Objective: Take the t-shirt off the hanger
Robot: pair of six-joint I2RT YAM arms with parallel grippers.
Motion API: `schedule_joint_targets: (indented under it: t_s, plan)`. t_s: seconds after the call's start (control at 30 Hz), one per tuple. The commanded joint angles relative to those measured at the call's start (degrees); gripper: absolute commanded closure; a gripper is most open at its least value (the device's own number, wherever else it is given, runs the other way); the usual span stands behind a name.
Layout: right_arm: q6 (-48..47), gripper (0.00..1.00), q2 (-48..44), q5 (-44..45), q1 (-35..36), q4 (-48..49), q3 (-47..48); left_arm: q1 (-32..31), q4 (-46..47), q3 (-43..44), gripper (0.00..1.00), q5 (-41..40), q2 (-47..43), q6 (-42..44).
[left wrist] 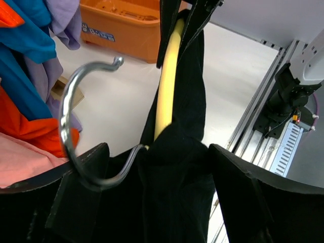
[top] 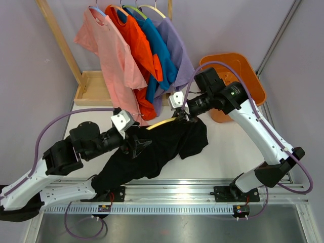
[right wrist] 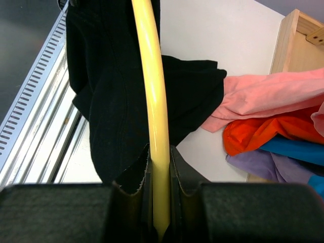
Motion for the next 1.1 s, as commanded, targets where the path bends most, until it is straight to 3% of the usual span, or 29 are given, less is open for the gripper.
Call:
schedule_joint_targets:
  t_s: [0.0, 0.17, 0.2, 0.27, 0.5, 0.7, 0.97, 1.07]
  plan:
    - [2.8, 1.00, -1.9, -6.4, -0.5, 3.7, 3.1, -0.3, 5.4, -0.9, 0.18, -1.2, -1.2, 0.0]
    - [3.2, 1.00, -1.9, -7.0, -0.5, 3.6, 2.9, -0.3, 7.5, -1.4, 0.35, -0.9, 0.2, 0.2]
    - [3.1, 1.00, -2.0, -6.9, -0.5, 3.6, 2.7, -0.2, 7.8, -1.4, 0.45, -1.4, 0.7, 0.2]
    - [3.2, 1.00, -2.4, -6.8, -0.5, 3.6, 2.3, -0.2, 8.2, -1.6, 0.55, -2.8, 0.7, 0.1]
    - [3.1, 1.00, -3.3, -5.4, -0.5, 4.6, 1.8, -0.2, 5.7, -1.0, 0.67, -0.9, 2.6, -0.9]
    - [3.7, 1.00, -3.8, -5.7, -0.5, 5.4, 1.3, -0.3, 7.3, -3.8, 0.65, 1.7, 2.3, -2.7]
    - [4.8, 1.00, -4.3, -6.4, -1.2, 6.4, 0.8, -0.3, 9.6, -6.4, 0.42, 1.0, -1.5, -4.2]
    - [5.5, 1.00, -4.4, -7.0, -1.4, 6.7, 0.7, -0.3, 11.6, -8.0, 0.42, 0.4, -3.6, -5.1]
